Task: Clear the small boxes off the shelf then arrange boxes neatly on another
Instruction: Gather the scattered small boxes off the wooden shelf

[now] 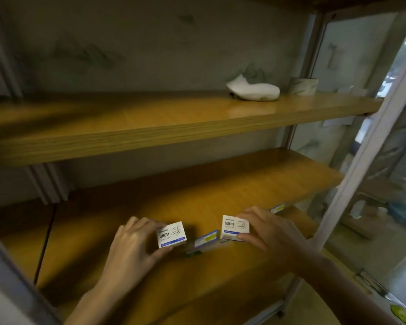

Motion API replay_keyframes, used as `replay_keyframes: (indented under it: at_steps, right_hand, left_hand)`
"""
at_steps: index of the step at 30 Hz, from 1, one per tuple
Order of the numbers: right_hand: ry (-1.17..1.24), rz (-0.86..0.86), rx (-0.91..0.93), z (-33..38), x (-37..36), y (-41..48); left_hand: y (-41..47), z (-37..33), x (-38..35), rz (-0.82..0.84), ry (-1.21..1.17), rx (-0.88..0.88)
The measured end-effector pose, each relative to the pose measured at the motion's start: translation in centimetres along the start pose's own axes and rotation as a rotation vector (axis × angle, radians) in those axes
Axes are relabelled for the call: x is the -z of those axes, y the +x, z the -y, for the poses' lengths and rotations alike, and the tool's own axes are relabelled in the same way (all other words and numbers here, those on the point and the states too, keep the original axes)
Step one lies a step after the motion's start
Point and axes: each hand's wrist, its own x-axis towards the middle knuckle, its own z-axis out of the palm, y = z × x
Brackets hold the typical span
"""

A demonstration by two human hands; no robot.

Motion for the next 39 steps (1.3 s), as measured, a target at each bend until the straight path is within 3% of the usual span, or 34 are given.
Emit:
replay_keyframes:
  at_steps: [13, 23, 30, 39]
  right_hand:
    - [0.106, 0.101, 0.335, -3.0, -6.1, 12.9]
    - [0.200, 0.180, 0.467, -2.2, -8.5, 14.9]
    - [0.213, 0.057, 0.614, 0.0, -5.9, 14.4]
    - [0.281, 0.018, 0.888, 7.0, -4.2, 12.0]
  left_hand:
    - [3.1, 4.0, -2.6, 0.198, -0.060, 0.329]
    - [2.3, 1.9, -2.2, 0.120, 0.037, 0.411]
    - [0.2, -2.2, 0.8, -0.073, 0.348, 0.392]
    - [-7.4, -7.3, 5.0, -0.061, 0.609, 0.687]
